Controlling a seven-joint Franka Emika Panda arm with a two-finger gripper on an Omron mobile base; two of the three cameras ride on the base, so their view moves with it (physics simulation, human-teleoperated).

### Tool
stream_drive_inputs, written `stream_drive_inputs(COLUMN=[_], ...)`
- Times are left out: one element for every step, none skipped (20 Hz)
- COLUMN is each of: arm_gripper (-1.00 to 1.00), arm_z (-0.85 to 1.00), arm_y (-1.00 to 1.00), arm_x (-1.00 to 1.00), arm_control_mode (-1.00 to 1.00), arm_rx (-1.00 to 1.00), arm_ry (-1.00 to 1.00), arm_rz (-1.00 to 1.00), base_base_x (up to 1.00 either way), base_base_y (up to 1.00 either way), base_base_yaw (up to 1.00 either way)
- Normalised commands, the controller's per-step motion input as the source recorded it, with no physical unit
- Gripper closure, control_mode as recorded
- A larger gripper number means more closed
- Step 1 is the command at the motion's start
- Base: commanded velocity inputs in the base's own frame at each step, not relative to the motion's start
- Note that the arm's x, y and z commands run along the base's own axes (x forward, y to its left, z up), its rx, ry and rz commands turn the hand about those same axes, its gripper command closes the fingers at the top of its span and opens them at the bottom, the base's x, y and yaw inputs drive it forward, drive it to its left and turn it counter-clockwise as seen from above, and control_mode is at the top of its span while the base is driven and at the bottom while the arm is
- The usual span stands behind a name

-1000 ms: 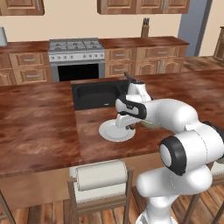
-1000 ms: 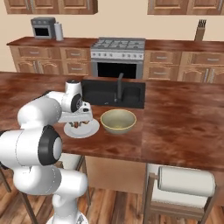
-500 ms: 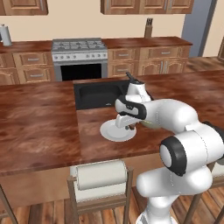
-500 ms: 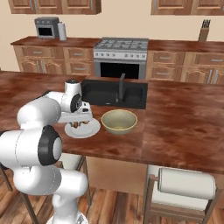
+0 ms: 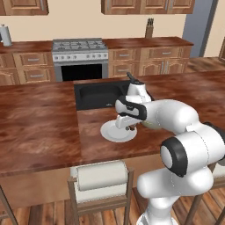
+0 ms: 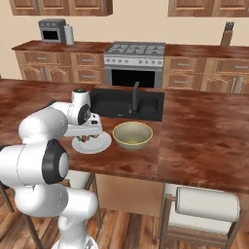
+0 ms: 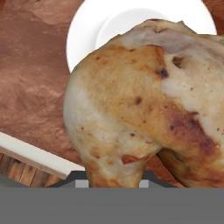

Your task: Pick the chicken drumstick and lemon wedge from their plates and place them in the bowl. Then put the bowl in the fridge.

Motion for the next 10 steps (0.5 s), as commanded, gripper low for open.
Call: stream_drive_inputs(arm_gripper=[1.00,1.00,1.00,1.00,1.00,1.00,1.00,1.00,1.00,1.00], arm_z=[0.00,0.00,0.00,0.00,0.00,0.00,0.00,0.00,0.00,0.00], arm_y=[0.00,0.00,0.00,0.00,0.00,0.00,0.00,0.00,0.00,0.00], arm_x=[0.00,0.00,0.00,0.00,0.00,0.00,0.00,0.00,0.00,0.00], arm_control_mode=[1.00,1.00,1.00,1.00,-1.00,-1.00,-1.00,-1.00,-1.00,-1.00], arm_rx=[0.00,0.00,0.00,0.00,0.00,0.00,0.00,0.00,0.00,0.00], arm_ry=[0.00,0.00,0.00,0.00,0.00,0.00,0.00,0.00,0.00,0.00], arm_rz=[0.00,0.00,0.00,0.00,0.00,0.00,0.00,0.00,0.00,0.00], base_base_x=[0.00,0.00,0.00,0.00,0.00,0.00,0.00,0.00,0.00,0.00], base_base_y=[0.00,0.00,0.00,0.00,0.00,0.00,0.00,0.00,0.00,0.00], base_base_yaw=[0.00,0.00,0.00,0.00,0.00,0.00,0.00,0.00,0.00,0.00])
